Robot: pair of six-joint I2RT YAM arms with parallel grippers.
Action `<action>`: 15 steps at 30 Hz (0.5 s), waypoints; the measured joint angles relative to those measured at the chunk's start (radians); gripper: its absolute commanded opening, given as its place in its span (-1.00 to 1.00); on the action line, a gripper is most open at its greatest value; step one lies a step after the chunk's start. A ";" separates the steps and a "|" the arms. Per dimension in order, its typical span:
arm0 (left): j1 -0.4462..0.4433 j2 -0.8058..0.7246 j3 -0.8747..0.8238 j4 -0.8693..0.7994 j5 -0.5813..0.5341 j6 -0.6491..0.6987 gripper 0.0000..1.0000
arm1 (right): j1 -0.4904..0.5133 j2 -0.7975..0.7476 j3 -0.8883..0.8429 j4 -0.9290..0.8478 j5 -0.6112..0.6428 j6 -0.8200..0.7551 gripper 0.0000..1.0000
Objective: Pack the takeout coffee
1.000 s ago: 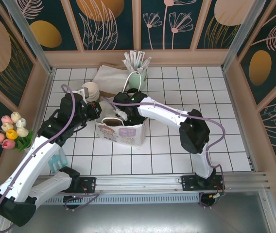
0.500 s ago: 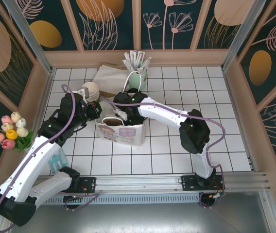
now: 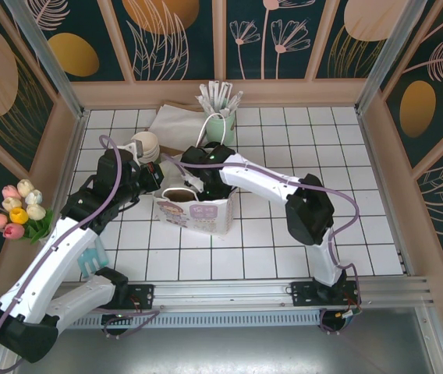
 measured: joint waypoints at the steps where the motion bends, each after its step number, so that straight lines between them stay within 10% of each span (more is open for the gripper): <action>1: 0.000 0.001 0.000 0.000 0.000 0.000 -1.00 | 0.000 0.003 0.006 -0.007 0.000 0.000 0.36; 11: 0.000 0.001 0.002 0.005 -0.001 0.000 -1.00 | -0.002 0.005 0.053 -0.072 0.004 -0.018 0.57; 15: 0.000 0.002 0.004 0.005 -0.006 0.000 -1.00 | -0.002 0.005 0.077 -0.086 0.003 -0.031 0.98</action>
